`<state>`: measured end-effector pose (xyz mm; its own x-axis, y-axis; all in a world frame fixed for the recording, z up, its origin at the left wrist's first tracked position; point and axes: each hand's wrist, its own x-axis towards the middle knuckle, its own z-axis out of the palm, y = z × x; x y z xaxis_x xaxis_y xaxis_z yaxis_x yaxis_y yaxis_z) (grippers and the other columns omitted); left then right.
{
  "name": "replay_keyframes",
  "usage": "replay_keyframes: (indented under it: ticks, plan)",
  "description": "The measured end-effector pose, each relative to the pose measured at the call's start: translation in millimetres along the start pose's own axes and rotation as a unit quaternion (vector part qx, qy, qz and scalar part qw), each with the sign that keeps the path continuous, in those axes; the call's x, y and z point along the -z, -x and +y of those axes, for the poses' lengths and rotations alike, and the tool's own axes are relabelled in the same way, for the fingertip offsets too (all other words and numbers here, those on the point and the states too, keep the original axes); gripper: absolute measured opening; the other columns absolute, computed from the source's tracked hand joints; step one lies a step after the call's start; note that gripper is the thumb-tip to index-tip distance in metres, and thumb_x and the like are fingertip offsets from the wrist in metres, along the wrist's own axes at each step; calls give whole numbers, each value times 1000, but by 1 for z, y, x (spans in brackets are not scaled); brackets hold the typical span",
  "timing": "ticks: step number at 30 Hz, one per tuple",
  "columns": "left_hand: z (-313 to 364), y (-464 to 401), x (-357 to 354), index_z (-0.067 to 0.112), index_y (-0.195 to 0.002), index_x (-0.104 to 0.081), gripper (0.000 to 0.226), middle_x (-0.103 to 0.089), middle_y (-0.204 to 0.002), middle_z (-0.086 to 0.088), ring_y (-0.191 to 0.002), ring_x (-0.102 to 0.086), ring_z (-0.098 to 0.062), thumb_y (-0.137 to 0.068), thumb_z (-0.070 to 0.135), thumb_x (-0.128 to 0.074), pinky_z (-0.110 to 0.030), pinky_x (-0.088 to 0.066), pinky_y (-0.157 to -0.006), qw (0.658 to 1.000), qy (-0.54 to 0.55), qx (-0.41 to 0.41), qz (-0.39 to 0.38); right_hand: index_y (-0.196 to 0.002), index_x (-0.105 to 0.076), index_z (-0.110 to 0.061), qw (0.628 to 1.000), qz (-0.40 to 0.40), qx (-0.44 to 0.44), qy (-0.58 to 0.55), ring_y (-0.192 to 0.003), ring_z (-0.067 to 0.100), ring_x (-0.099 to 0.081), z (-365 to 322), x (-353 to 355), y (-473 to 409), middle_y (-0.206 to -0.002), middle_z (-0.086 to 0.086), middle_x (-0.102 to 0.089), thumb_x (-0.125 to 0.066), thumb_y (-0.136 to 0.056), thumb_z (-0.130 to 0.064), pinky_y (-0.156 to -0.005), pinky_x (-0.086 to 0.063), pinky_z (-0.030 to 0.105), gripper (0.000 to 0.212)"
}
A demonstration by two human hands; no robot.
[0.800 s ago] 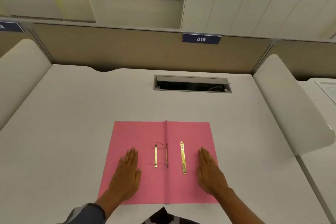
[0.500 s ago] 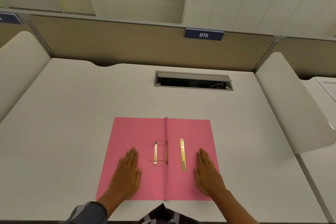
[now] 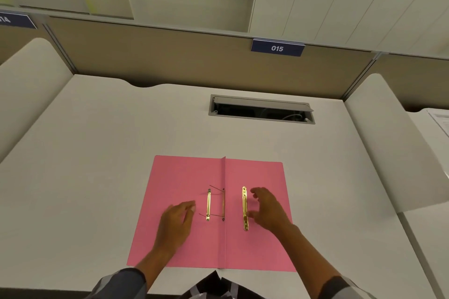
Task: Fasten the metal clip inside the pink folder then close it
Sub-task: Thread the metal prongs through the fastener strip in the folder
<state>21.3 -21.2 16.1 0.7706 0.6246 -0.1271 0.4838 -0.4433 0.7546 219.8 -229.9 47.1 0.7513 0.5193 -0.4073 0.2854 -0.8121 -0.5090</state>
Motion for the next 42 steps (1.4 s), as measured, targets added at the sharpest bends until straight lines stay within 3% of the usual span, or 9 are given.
replay_keyframes:
  ticks: [1, 3, 4, 10, 20, 28, 32, 37, 42]
  plan:
    - [5, 1, -2, 18, -123, -75, 23, -78, -119, 3, -111, -72, -21, -102, 21, -66, -35, -57, -103, 999, 30, 16, 9, -146, -47, -18, 1000, -19, 5, 7, -127, 22, -56, -4, 2, -6, -142, 3, -55, -92, -73, -19, -101, -57, 41, 85]
    - [14, 5, -6, 24, -114, -74, 16, -76, -108, 11, -100, -73, -14, -100, 18, -69, -11, -55, -80, 996, 83, 45, 4, -147, -43, -16, 998, -46, 9, 38, -129, 24, -52, -11, 5, -15, -143, 4, -50, -97, -66, -21, -101, -56, 43, 97]
    - [18, 7, -8, 27, -111, -72, 16, -75, -105, 12, -97, -73, -13, -99, 16, -69, -8, -54, -74, 992, 108, 59, -2, -147, -41, -15, 997, -55, 13, 60, -130, 24, -50, -14, 5, -19, -144, 5, -48, -98, -64, -24, -102, -55, 43, 101]
    - [22, 13, -19, 28, -109, -71, 19, -77, -100, 4, -91, -74, -16, -98, 14, -70, -28, -62, -76, 977, 170, 123, -31, -139, -43, -15, 986, -65, 37, 152, -120, 23, -49, -20, 6, -35, -136, 5, -45, -101, -56, -35, -98, -56, 42, 103]
    - [30, 8, -34, 14, -105, -73, 13, -78, -94, -11, -68, -77, -20, -96, 5, -70, -24, -59, -56, 945, 262, 191, -46, -131, -44, -16, 984, -101, 35, 143, -114, 25, -47, -30, 10, -52, -130, 9, -48, -103, -52, -31, -96, -55, 39, 100]
    - [41, 6, -40, 2, -104, -77, 14, -82, -94, -19, -81, -78, -33, -95, -5, -68, -28, -66, -67, 918, 333, 208, -57, -115, -37, -19, 995, -100, 21, -3, -77, 16, -53, -20, 6, -49, -95, 6, -58, -94, -64, -1, -65, -55, 36, 79]
    - [42, 7, -41, 2, -102, -80, 15, -83, -90, -14, -86, -80, -33, -94, -5, -70, -27, -66, -71, 909, 355, 208, -65, -116, -43, -22, 991, -78, 16, -112, -74, 19, -64, -18, 7, -41, -101, 10, -62, -87, -72, 8, -68, -64, 36, 69]
    - [38, 8, -43, 8, -102, -82, 17, -84, -90, -12, -87, -80, -33, -92, -2, -74, -33, -67, -76, 905, 363, 205, -84, -122, -46, -20, 965, -87, 26, -246, -86, 43, -74, -36, 11, -31, -107, 22, -67, -83, -74, 14, -71, -68, 46, 69]
    - [39, 8, -45, 14, -97, -85, 16, -84, -88, -11, -81, -81, -29, -91, 2, -77, -37, -67, -75, 908, 359, 195, -95, -122, -52, -22, 955, -95, 41, -276, -79, 31, -76, -58, 4, -25, -101, 14, -70, -87, -73, 8, -68, -67, 39, 67]
